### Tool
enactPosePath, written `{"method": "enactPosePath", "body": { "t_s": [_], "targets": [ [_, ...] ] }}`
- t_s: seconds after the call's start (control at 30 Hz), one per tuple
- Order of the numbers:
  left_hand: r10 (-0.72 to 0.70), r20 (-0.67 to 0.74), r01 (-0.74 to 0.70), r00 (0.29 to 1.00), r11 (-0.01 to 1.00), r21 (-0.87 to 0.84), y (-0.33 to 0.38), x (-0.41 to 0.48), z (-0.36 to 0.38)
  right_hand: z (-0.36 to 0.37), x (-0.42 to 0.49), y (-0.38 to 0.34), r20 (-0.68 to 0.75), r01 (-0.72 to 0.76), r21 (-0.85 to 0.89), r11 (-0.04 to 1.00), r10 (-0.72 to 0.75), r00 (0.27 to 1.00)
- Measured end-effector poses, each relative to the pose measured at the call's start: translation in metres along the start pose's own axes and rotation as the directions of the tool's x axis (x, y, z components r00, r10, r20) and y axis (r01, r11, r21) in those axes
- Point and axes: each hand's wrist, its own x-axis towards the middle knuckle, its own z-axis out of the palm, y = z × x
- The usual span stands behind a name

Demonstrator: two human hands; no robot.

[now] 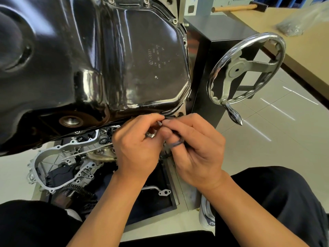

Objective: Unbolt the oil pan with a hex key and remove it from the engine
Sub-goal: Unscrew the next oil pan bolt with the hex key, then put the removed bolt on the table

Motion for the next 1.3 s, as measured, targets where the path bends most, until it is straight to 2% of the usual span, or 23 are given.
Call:
{"method": "enactPosePath", "body": {
  "t_s": [0.2,0.37,0.53,0.67,0.73,0.77,0.83,0.93,1.0,1.1,1.3],
  "targets": [
    [-0.029,0.050,0.020,0.998,0.988,0.156,-0.011,-0.007,0.003,-0.001,0.002,0.001,0.101,-0.028,-0.028,0.999,0.031,0.994],
    [-0.058,0.009,0.057,0.998,0.988,0.144,-0.014,-0.007,0.004,-0.001,0.000,0.003,0.083,-0.042,-0.005,0.999,0.042,0.996],
    [0.001,0.056,-0.004,0.998,0.998,0.059,-0.008,0.000,0.001,-0.008,0.001,-0.001,-0.031,-0.057,0.043,0.997,0.059,0.998],
    [-0.002,0.153,0.010,0.988,0.999,-0.052,0.019,0.006,0.005,-0.039,0.012,-0.011,-0.160,-0.215,0.090,0.972,0.228,0.961],
    [-0.072,0.214,0.100,0.974,0.987,-0.123,0.040,0.012,0.018,-0.068,0.027,-0.020,-0.254,-0.288,0.141,0.947,0.316,0.914],
    [-0.135,0.271,0.188,0.953,0.965,-0.181,0.053,0.017,0.028,-0.087,0.034,-0.024,-0.310,-0.311,0.146,0.939,0.342,0.887],
    [-0.234,0.439,0.384,0.867,0.876,-0.292,0.082,0.025,0.052,-0.133,0.046,-0.032,-0.429,-0.340,0.126,0.932,0.360,0.828],
    [-0.214,0.677,0.531,0.704,0.791,-0.303,0.128,0.038,0.102,-0.201,0.055,-0.045,-0.560,-0.370,0.058,0.927,0.337,0.757],
    [-0.131,0.754,0.525,0.644,0.792,-0.311,0.161,0.045,0.143,-0.244,0.056,-0.050,-0.609,-0.415,-0.001,0.910,0.328,0.722],
    [-0.047,0.795,0.490,0.605,0.808,-0.326,0.205,0.051,0.205,-0.298,0.048,-0.047,-0.659,-0.515,-0.101,0.851,0.331,0.676],
    [-0.060,0.786,0.331,0.615,0.925,-0.188,0.257,0.036,0.308,-0.374,0.008,-0.037,-0.719,-0.699,-0.253,0.668,0.353,0.598]
  ]
}}
